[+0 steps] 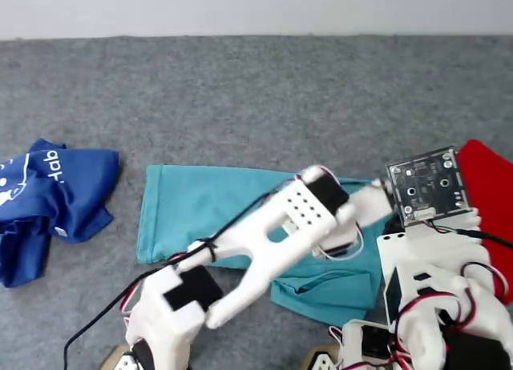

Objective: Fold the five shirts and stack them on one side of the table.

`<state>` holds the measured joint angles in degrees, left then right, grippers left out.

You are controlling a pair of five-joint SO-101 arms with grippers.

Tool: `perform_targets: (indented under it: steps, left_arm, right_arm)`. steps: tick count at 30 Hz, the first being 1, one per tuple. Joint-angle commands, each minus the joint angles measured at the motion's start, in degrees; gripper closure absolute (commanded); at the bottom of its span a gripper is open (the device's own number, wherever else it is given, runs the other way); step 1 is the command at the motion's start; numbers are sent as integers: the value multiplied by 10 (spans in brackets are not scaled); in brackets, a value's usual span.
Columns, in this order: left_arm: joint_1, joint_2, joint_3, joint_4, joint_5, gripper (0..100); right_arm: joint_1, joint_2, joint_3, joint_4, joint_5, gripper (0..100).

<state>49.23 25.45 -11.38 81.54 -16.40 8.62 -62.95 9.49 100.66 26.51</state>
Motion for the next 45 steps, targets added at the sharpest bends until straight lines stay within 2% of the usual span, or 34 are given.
perform_targets:
  steps: [1, 6, 13, 21, 26, 30, 35, 42, 45]
  left_arm:
    - [38, 27, -20, 22, 5, 895]
    - [87, 62, -20, 76, 5, 899]
    - [127, 37, -15, 163, 5, 900]
    - [120, -59, -15, 154, 5, 900]
    - [105, -65, -8, 156, 5, 896]
    - [119, -65, 19, 140, 4, 885]
    - [128, -65, 68, 98, 4, 773]
    - [126, -64, 160, -1, -12, 775]
    - [105, -64, 190, -44, -11, 776]
  right_arm:
    - [7, -1, -18, 22, -4, 988]
    - [7, -1, -18, 22, -4, 988]
    - [7, -1, -18, 22, -4, 988]
    - [7, -1, -18, 22, -4, 988]
    - [7, -1, -18, 22, -4, 988]
    - [7, -1, -18, 22, -4, 988]
    - [7, -1, -18, 22, -4, 988]
    - [7, -1, -18, 22, -4, 988]
    - [7, -1, -18, 22, -4, 988]
